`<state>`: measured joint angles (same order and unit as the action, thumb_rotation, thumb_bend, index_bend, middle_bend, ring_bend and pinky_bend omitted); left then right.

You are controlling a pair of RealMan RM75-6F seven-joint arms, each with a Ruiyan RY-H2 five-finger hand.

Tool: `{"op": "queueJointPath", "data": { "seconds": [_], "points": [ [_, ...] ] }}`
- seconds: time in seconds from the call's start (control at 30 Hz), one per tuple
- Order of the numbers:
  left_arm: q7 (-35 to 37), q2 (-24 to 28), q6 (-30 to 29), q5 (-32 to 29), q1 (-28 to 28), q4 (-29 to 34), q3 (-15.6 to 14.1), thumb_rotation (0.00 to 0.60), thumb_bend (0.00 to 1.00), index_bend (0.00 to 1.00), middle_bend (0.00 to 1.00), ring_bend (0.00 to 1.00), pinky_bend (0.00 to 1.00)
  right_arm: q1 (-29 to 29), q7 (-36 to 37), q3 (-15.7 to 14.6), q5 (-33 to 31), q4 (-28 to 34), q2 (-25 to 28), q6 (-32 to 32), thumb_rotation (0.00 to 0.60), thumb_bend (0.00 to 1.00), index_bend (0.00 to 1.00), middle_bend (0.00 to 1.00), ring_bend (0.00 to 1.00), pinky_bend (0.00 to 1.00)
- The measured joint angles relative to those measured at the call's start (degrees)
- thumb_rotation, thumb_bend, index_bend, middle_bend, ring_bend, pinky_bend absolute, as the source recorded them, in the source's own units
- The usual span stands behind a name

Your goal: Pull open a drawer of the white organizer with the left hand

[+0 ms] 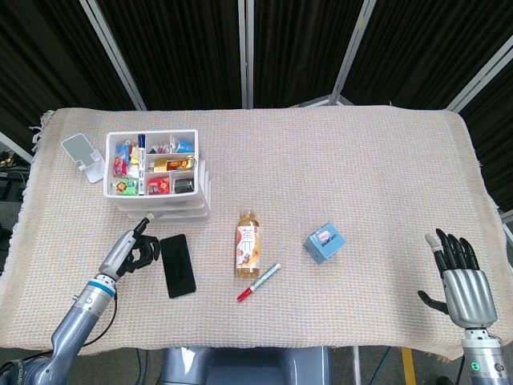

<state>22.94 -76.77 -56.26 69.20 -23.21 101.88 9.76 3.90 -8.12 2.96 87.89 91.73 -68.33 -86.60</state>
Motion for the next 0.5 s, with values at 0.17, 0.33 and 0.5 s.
{"op": "queueJointPath", "data": {
  "seconds": [0.17, 0.33, 0.5],
  "points": [
    [0.90, 0.12, 1.93, -1.47, -0.89, -0.38, 0.57, 0.600, 0.91, 0.09, 0.68, 0.76, 0.72, -0.03, 0.38, -0.02, -0.04, 0.06, 0.14, 0.08, 0.600, 0.00, 0.09, 0.00, 0.00, 0.00],
    [1.44, -0.58, 2.99, -2.12, -2.03, -2.02, 1.38, 0.600, 0.91, 0.10, 0.68, 0.76, 0.72, 0.02, 0.24, -0.23, 0.15, 0.04, 0.04, 0.32, 0.600, 0.00, 0.09, 0.00, 0.00, 0.00],
    [1.41, -1.99, 2.49, -2.21, -2.40, -3.31, 1.65, 0.600, 0.91, 0.10, 0.68, 0.76, 0.72, 0.02, 0.40, -0.22, -0.09, -0.05, 0.03, 0.52, 0.600, 0.00, 0.09, 0.00, 0.00, 0.00]
  ]
}}
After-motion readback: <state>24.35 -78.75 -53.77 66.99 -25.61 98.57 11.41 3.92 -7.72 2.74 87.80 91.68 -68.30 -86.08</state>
